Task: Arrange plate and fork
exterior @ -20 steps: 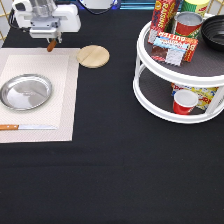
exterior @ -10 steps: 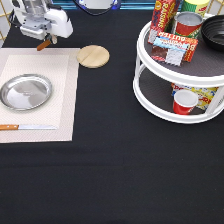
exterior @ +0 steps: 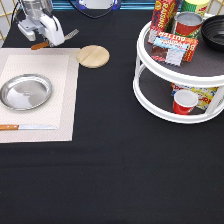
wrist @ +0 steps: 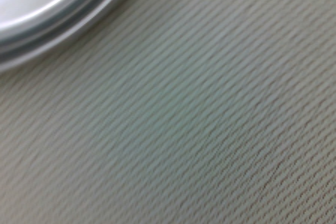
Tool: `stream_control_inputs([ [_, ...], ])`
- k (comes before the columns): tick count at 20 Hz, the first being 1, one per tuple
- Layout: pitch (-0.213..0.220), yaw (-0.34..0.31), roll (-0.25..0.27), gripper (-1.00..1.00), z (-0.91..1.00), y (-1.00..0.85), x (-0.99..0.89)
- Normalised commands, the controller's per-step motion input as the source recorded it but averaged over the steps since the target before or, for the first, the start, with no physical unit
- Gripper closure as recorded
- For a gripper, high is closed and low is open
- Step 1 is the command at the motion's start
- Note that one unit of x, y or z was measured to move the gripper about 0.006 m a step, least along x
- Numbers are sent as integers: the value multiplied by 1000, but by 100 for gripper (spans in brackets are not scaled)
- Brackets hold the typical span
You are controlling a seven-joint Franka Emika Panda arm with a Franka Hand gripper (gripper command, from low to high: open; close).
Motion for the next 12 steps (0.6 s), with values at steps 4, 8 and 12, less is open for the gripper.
stream_control_inputs([
  [4, 98, -124, -69, 100, 78, -459, 499],
  [8, 108, -87, -71, 100, 78, -569, 474],
  [12, 114, -75, -70, 100, 74, -612, 415],
])
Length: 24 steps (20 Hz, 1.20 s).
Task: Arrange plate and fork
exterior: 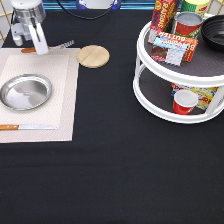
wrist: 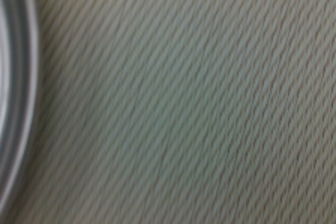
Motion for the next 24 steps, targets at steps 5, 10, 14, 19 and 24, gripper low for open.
stream_control_inputs([
  [5, 144, -140, -68, 100, -10, -462, 306],
  [10, 138, -176, -72, 100, -45, -106, 167],
  [14, 139, -136, -55, 100, -129, 121, 22],
  [19, 134, -34, -63, 100, 49, 259, 311],
  [24, 100, 63, -1, 100, 2, -4, 43],
])
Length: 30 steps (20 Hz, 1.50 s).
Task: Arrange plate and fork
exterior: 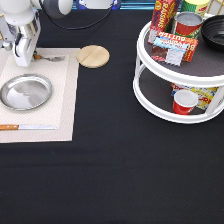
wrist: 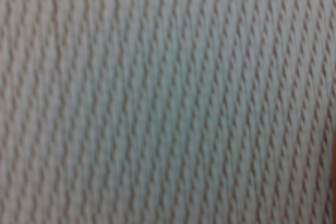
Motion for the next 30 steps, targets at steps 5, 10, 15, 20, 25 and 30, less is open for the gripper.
stream_control_inputs([
  [5, 67, 93, 2, 100, 10, -214, -6],
  [10, 80, 78, 2, 100, 230, -175, 14],
  [15, 52, 49, 0, 100, 105, -75, 8],
  [20, 38, 95, 0, 100, 110, 0, 17],
  [25, 69, 134, 2, 100, 174, 7, 129],
  [30, 82, 165, 15, 100, 179, -2, 156],
])
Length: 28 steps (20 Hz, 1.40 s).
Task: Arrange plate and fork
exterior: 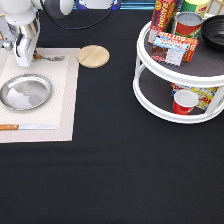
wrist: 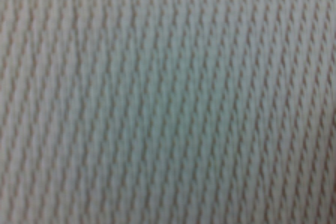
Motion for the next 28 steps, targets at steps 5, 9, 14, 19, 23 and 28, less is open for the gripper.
stream_control_inputs([
  [5, 80, 194, 35, -100, 155, -79, 53],
  [9, 62, 126, 23, -100, 190, -83, 14],
  [14, 48, 36, 0, -100, 468, -65, 0],
  [19, 20, -13, -1, -100, 896, 160, 13],
  [23, 25, -1, -33, -100, 1000, 659, 47],
  [28, 75, 24, -77, -100, 947, 965, 146],
])
